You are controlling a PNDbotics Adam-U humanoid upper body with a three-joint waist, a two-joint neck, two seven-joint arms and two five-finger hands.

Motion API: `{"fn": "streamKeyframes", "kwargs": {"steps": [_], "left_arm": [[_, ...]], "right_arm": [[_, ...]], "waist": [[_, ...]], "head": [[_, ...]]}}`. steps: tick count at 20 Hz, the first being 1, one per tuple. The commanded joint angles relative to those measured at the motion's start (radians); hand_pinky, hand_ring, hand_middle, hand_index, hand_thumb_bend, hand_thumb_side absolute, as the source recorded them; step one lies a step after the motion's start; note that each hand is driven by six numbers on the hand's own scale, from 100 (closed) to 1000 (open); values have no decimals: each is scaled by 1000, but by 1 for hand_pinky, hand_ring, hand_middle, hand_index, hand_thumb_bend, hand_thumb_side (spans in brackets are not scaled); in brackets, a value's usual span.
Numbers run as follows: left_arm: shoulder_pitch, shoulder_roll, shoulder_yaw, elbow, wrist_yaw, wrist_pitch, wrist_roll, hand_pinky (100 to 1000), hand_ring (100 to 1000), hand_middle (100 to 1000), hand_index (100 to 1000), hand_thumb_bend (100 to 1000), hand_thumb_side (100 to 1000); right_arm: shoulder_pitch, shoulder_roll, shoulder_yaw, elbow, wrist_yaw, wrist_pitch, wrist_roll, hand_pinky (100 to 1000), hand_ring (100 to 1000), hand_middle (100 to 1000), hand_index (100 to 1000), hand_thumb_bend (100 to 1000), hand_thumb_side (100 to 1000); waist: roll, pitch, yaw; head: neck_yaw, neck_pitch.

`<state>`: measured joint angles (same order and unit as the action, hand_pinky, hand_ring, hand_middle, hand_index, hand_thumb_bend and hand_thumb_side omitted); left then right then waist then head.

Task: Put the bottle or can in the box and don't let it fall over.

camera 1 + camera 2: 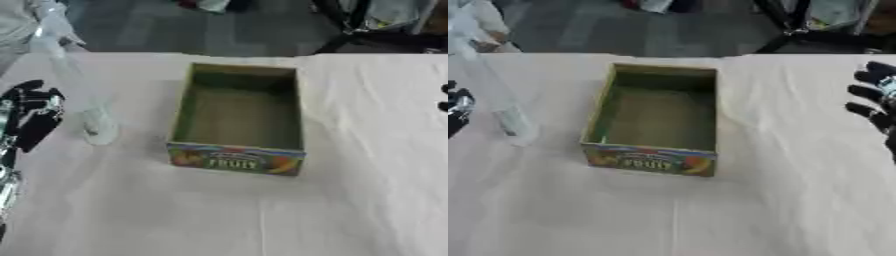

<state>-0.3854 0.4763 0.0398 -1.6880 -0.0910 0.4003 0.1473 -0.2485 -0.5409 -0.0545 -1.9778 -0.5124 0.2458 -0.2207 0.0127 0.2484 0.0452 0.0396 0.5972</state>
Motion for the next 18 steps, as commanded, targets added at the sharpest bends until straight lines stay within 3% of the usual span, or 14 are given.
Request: {"fn": "streamKeyframes", "kwargs": {"steps": [1, 11, 18], "left_arm": [[-24, 39, 0, -6, -4, -3, -17, 1000, 816, 711, 884, 100, 478], [-72, 45, -5, 17, -3, 3, -23, 1000, 817, 711, 878, 100, 484], [-97, 49, -8, 16, -14, 11, -23, 1000, 820, 716, 879, 100, 486]], "right_arm": [[-7, -18, -3, -17, -5, -1, 2, 815, 852, 799, 833, 100, 531], [-5, -17, -3, -19, -2, -2, 4, 816, 852, 799, 833, 100, 525], [-4, -16, -2, -19, 2, -2, 5, 816, 853, 799, 833, 100, 524]], "waist": [[0, -23, -1], [-3, -17, -5], [-4, -9, -5]], "head": [[-1, -15], [-46, 5], [-54, 2]]}}
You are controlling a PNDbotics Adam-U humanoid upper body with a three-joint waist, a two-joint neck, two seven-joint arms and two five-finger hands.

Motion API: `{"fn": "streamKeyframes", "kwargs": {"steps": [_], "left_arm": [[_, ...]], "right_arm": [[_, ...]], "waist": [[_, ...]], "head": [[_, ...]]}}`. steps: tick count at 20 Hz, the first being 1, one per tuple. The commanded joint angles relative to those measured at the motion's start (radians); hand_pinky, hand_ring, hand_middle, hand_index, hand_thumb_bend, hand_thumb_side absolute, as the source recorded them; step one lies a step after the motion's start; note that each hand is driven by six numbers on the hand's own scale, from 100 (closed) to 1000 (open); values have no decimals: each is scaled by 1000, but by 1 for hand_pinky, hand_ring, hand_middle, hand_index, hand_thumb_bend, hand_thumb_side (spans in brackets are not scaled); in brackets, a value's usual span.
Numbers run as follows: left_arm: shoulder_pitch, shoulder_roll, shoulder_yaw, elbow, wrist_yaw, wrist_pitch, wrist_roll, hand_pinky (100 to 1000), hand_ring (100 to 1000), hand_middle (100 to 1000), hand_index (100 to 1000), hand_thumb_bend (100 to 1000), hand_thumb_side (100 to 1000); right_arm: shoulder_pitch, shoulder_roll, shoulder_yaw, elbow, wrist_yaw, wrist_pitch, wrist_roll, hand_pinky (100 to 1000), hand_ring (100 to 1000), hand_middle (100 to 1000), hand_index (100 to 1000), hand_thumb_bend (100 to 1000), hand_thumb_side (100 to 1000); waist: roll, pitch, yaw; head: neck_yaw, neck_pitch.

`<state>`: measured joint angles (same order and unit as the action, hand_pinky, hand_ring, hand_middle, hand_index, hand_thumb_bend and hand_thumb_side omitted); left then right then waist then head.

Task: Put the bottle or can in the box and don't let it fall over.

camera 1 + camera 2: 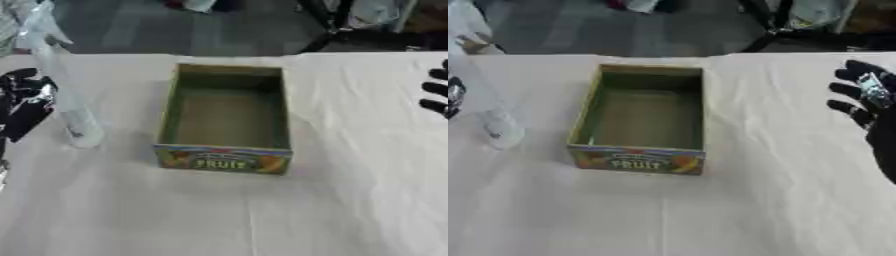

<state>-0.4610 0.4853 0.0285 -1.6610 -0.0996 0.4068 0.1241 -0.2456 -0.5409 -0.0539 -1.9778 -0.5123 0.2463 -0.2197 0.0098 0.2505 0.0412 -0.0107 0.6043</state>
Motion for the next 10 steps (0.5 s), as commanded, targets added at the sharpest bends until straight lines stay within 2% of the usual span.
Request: {"fn": "streamKeyframes", "kwargs": {"steps": [1, 10], "left_arm": [[-26, 40, 3, -11, -6, 6, 0, 1000, 820, 717, 881, 100, 488], [-28, 44, 6, -73, 6, 3, -18, 1000, 822, 719, 883, 100, 504]], "right_arm": [[-7, -16, -3, -19, 3, -2, 5, 817, 853, 800, 834, 100, 525], [-6, -15, -2, -19, 7, -3, 6, 817, 853, 800, 834, 100, 549]], "waist": [[-1, -9, -1], [-3, 0, 1]], "head": [[-4, -6], [-9, -8]]}}
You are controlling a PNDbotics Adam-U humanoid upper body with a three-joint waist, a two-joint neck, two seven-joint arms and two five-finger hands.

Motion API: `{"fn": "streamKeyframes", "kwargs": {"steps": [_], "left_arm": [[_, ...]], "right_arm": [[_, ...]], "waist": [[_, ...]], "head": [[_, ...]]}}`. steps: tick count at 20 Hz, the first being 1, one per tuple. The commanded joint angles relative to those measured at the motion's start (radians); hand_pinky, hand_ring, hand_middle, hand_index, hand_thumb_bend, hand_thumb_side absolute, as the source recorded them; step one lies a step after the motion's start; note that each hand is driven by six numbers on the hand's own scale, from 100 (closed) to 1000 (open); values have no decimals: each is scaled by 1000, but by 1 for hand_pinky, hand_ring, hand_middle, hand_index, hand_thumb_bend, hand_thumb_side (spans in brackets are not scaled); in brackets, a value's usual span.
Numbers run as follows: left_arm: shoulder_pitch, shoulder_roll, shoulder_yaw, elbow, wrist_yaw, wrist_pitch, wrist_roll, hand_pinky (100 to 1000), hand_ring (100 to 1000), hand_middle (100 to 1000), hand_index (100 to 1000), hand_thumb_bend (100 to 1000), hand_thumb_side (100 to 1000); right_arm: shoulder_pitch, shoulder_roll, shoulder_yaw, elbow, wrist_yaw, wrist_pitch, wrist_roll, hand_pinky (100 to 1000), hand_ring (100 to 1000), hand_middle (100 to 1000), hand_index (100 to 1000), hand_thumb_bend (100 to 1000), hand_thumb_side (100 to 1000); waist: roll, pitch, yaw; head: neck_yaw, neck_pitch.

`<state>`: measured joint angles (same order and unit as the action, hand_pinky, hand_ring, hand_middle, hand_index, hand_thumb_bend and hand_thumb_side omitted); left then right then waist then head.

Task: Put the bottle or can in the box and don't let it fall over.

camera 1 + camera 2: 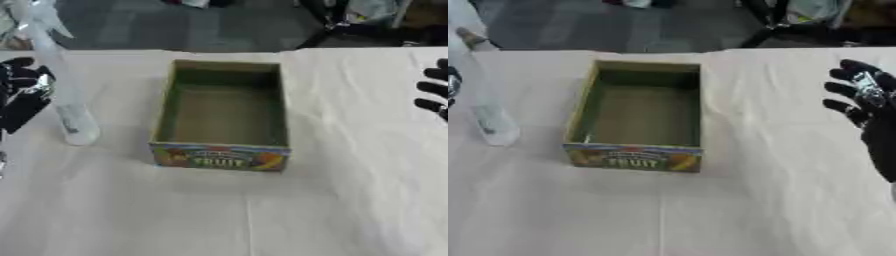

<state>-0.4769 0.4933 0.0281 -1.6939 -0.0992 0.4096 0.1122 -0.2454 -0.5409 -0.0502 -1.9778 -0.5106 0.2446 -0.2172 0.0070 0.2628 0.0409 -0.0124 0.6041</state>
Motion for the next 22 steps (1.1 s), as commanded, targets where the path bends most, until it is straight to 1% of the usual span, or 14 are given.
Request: {"fn": "streamKeyframes", "kwargs": {"steps": [1, 3, 6, 8, 9, 10, 19, 22], "left_arm": [[-13, 37, 7, -50, 7, 1, -7, 1000, 823, 722, 885, 100, 508], [-14, 40, 8, -67, 5, 4, -10, 1000, 823, 724, 885, 100, 510], [-12, 41, 10, -82, 5, 11, -11, 1000, 824, 725, 885, 100, 511], [-9, 42, 12, -89, 5, 14, -11, 1000, 825, 726, 885, 100, 513], [-9, 43, 13, -93, 5, 15, -12, 1000, 827, 727, 886, 100, 534], [-9, 43, 13, -96, 6, 15, -14, 1000, 827, 728, 887, 100, 516], [-14, 40, 13, -101, 17, 10, -35, 1000, 838, 739, 900, 100, 526], [-14, 41, 16, -96, 10, 20, -35, 1000, 847, 743, 901, 100, 525]], "right_arm": [[-6, -14, -5, -19, 5, -1, 4, 817, 853, 800, 834, 100, 553], [-6, -13, -5, -18, 6, -1, 4, 817, 854, 800, 834, 100, 546], [-7, -14, -5, -19, 5, -1, 5, 817, 854, 800, 834, 100, 535], [-7, -15, -5, -19, 4, -1, 5, 817, 854, 800, 834, 100, 539], [-7, -14, -5, -19, 4, -1, 5, 817, 854, 800, 834, 100, 539], [-7, -14, -5, -19, 4, 0, 5, 817, 854, 800, 834, 100, 545], [-5, -14, -5, -18, 3, 0, 5, 818, 855, 801, 834, 100, 540], [-4, -14, -5, -19, 3, 0, 5, 818, 855, 801, 834, 100, 541]], "waist": [[0, -12, 2], [-1, -12, 2], [-1, -13, 2], [-1, -14, 3], [-1, -14, 3], [0, -14, 3], [0, -17, 2], [0, -17, 1]], "head": [[-13, -8], [-25, -7], [-30, -9], [-30, -10], [-30, -11], [-30, -11], [-26, -17], [-22, -16]]}}
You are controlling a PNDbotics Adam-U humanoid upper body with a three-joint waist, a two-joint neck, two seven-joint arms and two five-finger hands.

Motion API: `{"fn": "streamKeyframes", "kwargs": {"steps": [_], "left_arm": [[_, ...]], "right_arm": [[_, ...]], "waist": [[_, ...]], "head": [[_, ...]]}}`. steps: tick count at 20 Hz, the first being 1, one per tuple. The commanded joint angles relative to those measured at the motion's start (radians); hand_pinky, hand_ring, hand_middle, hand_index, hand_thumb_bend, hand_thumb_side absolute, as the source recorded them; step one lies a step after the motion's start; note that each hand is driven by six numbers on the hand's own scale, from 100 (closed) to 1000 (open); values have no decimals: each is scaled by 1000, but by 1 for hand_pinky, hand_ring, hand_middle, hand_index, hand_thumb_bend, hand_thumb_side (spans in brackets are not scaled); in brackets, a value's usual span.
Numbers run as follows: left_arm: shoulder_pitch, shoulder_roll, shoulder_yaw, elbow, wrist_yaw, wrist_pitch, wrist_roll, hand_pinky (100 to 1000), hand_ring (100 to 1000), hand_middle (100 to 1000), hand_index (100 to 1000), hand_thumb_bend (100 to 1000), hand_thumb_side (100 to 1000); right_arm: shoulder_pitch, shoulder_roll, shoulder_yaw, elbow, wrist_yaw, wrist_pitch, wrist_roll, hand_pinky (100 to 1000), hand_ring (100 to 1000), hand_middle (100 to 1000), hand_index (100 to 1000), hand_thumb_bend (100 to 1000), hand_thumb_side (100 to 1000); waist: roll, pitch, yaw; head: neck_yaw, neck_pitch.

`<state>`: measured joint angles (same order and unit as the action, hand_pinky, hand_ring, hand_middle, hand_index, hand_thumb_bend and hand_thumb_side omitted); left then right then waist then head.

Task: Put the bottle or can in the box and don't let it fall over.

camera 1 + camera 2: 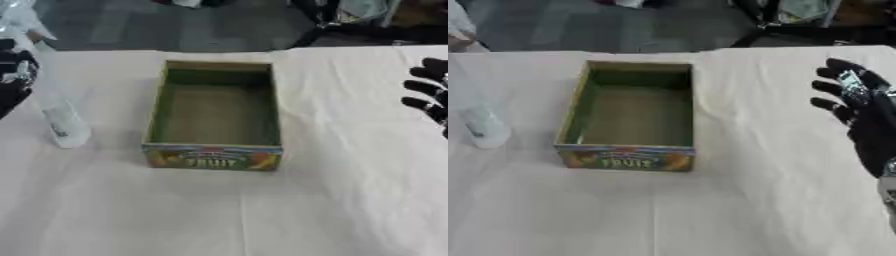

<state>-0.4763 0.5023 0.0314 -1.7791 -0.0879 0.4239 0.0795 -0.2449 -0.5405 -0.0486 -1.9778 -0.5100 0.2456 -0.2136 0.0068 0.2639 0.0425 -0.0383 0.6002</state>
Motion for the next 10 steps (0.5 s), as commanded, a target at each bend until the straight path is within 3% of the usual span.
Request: {"fn": "streamKeyframes", "kwargs": {"steps": [1, 10], "left_arm": [[-13, 33, 13, -10, -5, 10, 0, 1000, 848, 743, 900, 100, 524], [13, 40, 37, 21, -11, 43, 41, 1000, 848, 740, 892, 100, 512]], "right_arm": [[-4, -14, -6, -19, 2, -1, 1, 818, 855, 801, 834, 100, 543], [-4, -15, -6, -20, 3, -1, 2, 818, 856, 802, 835, 100, 544]], "waist": [[1, -18, -1], [2, -16, 1]], "head": [[5, -12], [15, -19]]}}
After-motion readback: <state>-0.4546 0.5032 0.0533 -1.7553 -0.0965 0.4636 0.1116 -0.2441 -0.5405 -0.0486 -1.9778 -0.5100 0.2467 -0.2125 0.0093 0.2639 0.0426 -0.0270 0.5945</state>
